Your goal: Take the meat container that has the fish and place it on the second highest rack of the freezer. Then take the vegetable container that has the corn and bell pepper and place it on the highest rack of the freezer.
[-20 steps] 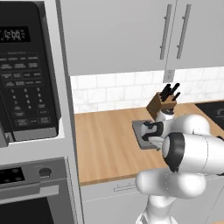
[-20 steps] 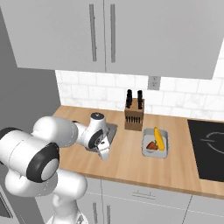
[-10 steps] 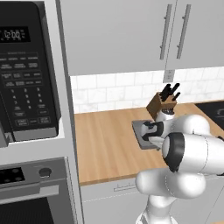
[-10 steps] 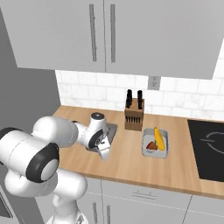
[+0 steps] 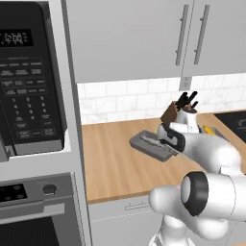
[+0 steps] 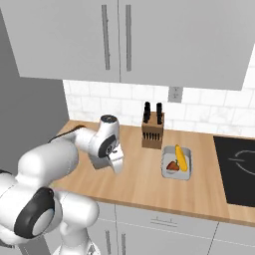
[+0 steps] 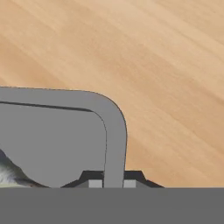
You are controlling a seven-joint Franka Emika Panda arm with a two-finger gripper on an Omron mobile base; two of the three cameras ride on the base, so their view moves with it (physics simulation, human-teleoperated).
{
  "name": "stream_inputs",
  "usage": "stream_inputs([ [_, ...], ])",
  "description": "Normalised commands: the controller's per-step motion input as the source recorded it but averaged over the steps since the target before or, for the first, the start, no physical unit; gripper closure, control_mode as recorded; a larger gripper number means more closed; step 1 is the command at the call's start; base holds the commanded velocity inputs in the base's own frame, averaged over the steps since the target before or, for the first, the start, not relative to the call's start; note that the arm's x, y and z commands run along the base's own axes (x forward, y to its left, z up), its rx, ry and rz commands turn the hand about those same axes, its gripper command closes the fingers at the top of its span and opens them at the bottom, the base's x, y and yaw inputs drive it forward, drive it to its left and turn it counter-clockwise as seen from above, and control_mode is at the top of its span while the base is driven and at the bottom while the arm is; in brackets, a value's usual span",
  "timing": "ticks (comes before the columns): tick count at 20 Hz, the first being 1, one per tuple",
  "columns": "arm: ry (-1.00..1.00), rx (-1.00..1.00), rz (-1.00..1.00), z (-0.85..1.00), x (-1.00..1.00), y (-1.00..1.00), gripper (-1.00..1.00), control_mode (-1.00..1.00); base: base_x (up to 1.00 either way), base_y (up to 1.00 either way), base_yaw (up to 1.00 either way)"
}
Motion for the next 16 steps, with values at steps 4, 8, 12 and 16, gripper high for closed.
stream_inputs([
  [4,-0.05,0.0,-0.23,0.93,-0.48,0.19,1.0,-1.0,0.0,0.0,0.0],
  [8,-0.04,0.0,-0.38,0.82,-0.5,0.26,1.0,-1.0,0.0,0.0,0.0],
  [12,-0.03,0.05,-0.39,0.76,-0.46,0.15,1.0,-1.0,0.0,0.0,0.0],
  [16,0.0,0.1,-0.22,0.62,-0.5,0.02,1.0,-1.0,0.0,0.0,0.0],
])
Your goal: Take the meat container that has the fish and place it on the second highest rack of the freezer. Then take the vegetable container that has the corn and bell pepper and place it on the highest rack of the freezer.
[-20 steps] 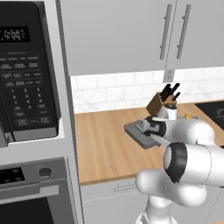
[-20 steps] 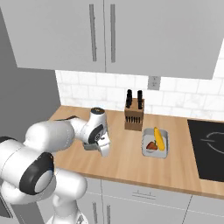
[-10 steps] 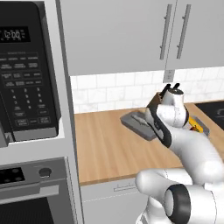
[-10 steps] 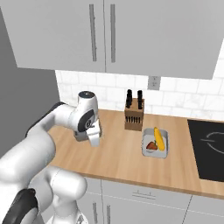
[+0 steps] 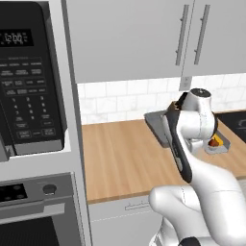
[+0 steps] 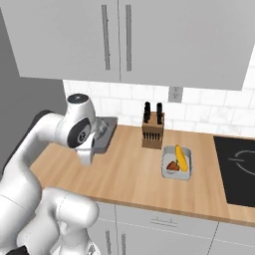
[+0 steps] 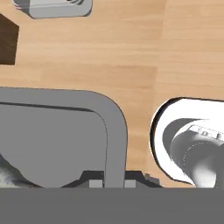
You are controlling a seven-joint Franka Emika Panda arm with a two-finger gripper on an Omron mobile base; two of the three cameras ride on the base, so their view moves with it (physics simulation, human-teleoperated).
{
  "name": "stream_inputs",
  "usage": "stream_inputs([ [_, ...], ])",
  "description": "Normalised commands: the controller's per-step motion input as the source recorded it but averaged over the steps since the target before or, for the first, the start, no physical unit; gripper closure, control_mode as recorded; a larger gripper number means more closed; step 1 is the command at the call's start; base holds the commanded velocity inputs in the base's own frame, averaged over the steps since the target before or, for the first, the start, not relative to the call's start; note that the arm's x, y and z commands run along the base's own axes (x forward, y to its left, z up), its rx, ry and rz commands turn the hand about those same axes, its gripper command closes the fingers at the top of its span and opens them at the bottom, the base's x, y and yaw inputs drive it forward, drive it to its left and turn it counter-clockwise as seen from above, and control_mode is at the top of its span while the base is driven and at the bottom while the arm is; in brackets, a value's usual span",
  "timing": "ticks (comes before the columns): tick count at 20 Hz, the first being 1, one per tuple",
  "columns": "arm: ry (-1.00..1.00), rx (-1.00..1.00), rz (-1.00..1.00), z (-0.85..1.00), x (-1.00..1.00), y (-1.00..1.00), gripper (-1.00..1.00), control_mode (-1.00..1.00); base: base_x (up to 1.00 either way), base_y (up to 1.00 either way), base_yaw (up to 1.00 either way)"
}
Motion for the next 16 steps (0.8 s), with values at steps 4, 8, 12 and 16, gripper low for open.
stream_inputs([
  [4,0.0,0.11,-0.07,0.59,-0.45,0.01,1.0,-1.0,0.0,0.0,0.0],
  [8,0.06,0.08,0.0,0.51,-0.44,0.13,1.0,-1.0,0.0,0.0,0.0],
  [12,-0.02,0.01,-0.01,0.11,-0.63,0.17,1.0,-1.0,0.0,0.0,0.0],
  [16,0.0,-0.01,0.0,0.01,-0.33,0.28,1.0,-1.0,0.0,0.0,0.0],
])
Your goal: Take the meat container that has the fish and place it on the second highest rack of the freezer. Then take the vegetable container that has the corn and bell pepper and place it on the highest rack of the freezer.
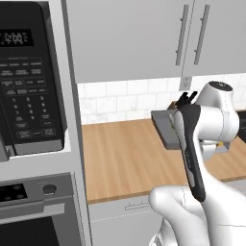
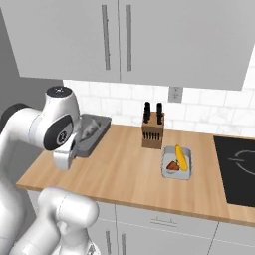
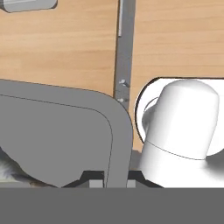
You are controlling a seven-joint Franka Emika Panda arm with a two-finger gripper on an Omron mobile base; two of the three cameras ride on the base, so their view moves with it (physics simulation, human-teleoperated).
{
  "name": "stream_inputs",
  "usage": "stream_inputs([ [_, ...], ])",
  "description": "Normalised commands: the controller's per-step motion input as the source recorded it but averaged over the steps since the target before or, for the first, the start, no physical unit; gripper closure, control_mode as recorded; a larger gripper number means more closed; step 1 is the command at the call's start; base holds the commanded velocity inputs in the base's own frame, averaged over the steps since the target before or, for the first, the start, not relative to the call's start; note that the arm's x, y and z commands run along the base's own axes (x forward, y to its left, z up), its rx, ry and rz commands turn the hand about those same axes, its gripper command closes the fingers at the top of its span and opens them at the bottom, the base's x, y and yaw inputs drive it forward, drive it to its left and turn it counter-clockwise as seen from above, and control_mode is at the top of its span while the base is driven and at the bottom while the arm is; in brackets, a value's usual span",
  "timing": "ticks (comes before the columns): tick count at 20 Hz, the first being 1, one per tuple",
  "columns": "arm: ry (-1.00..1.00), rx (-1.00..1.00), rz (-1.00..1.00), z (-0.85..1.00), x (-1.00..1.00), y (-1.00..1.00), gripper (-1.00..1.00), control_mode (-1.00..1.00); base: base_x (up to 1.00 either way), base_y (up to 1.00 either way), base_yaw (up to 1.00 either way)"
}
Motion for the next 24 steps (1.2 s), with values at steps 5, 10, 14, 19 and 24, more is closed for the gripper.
stream_inputs([
  [5,0.0,0.0,0.0,0.01,-0.1,0.11,1.0,-1.0,0.0,0.0,0.0],
  [10,0.07,0.0,0.0,0.19,-0.01,0.05,1.0,-1.0,0.0,0.0,0.0],
  [14,0.02,-0.03,-0.01,0.24,-0.09,0.0,1.0,-1.0,0.0,0.0,0.0],
  [19,0.0,-0.03,0.01,0.35,-0.02,0.0,1.0,-1.0,0.0,0.0,0.0],
  [24,0.0,-0.01,0.06,0.14,-0.03,-0.05,1.0,-1.0,0.0,0.0,0.0],
])
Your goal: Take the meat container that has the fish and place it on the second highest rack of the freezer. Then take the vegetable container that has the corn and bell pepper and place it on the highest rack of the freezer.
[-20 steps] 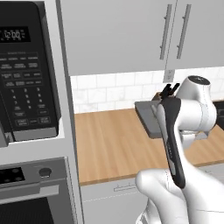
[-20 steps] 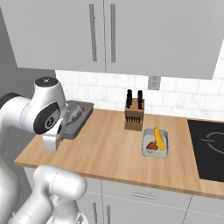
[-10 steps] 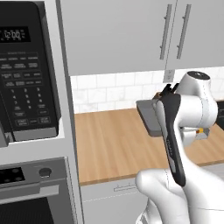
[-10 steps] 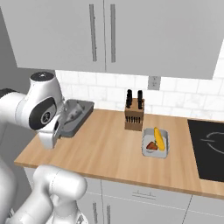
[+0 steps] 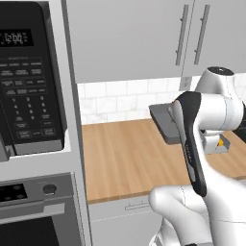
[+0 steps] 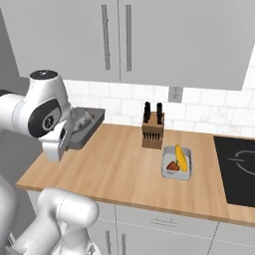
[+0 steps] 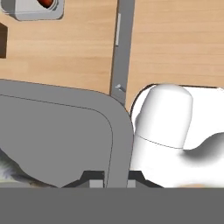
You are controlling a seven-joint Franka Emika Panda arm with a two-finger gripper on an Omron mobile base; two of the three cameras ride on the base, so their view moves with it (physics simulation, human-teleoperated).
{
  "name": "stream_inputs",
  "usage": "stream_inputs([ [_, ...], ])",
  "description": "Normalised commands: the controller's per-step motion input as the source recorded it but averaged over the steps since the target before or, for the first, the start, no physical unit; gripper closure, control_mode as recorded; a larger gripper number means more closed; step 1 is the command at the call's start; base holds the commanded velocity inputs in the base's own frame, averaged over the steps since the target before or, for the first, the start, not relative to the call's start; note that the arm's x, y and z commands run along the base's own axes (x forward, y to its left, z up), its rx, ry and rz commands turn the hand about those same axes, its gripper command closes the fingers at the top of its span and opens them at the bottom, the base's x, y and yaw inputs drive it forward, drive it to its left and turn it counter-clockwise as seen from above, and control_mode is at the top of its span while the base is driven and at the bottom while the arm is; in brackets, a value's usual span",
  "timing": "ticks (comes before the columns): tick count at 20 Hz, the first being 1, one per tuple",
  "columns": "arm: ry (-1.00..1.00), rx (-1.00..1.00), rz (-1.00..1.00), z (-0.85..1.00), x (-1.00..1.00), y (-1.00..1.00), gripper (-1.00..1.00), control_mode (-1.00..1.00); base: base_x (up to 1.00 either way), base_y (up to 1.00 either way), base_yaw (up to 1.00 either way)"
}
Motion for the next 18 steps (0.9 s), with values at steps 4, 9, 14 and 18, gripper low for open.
stream_inputs([
  [4,0.0,0.0,0.04,-0.03,0.0,-0.11,1.0,-1.0,0.0,0.0,0.0],
  [9,0.0,0.0,0.0,-0.03,-0.06,-0.05,1.0,-1.0,0.0,0.0,0.0],
  [14,0.0,0.0,0.0,-0.02,-0.02,0.0,1.0,1.0,-0.61,-0.01,0.0],
  [18,0.0,0.0,0.0,0.0,0.0,0.0,1.0,1.0,-1.0,-0.25,0.13],
])
